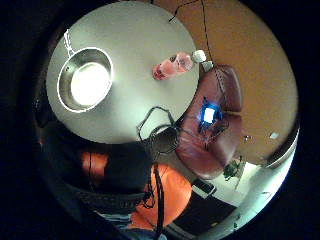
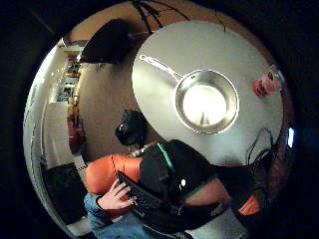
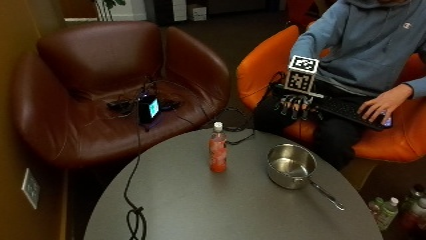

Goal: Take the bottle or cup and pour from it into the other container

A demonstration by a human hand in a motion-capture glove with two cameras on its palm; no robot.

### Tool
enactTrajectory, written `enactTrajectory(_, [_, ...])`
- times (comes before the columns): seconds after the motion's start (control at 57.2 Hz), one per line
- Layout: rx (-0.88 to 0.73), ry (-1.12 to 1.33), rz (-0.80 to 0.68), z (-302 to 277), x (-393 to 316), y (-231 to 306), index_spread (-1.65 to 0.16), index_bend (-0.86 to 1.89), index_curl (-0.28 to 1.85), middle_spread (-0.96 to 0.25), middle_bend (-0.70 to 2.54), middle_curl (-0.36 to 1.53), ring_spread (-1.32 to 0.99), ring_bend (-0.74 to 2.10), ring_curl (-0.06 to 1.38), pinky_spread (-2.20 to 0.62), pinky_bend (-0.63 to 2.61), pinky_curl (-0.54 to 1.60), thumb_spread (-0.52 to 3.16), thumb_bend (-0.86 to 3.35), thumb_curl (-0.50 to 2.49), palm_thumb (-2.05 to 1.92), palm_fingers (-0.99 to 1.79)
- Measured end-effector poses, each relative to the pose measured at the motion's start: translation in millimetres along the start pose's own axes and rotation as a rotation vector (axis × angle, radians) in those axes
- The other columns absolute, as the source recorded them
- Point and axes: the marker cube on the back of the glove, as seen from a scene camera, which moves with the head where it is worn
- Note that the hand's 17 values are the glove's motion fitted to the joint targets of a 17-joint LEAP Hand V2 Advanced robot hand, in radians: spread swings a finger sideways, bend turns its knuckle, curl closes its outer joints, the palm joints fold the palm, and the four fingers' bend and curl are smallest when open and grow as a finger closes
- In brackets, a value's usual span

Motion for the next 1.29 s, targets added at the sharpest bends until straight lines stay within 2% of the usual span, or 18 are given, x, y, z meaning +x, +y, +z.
enactTrajectory(0.14, [-0.004, 0.006, -0.014, 0, -2, -5, -0.35, 0.16, 0.09, -0.13, 0.18, 0.08, -0.05, 0.24, 0.08, 0.18, 0.47, 0.17, 0.72, 0.13, 0.12, 0.34, 0.06])
enactTrajectory(0.332, [-0.024, 0.005, -0.015, 2, -5, -9, -0.41, 0.16, 0.15, -0.15, 0.18, 0.15, -0.06, 0.26, 0.13, 0.22, 0.48, 0.23, 0.92, 0.06, 0.18, 0.38, 0.04])
enactTrajectory(0.734, [-0.009, -0.023, -0.017, -4, 3, -29, -0.43, 0.16, 0.22, -0.17, 0.18, 0.23, -0.07, 0.28, 0.2, 0.23, 0.47, 0.29, 1.0, -0.02, 0.25, 0.42, 0.02])
enactTrajectory(1.293, [-0.026, -0.009, -0.046, 0, 31, -25, -0.43, 0.16, 0.25, -0.17, 0.18, 0.27, -0.07, 0.3, 0.25, 0.23, 0.45, 0.32, 1.01, -0.03, 0.29, 0.43, 0.04])
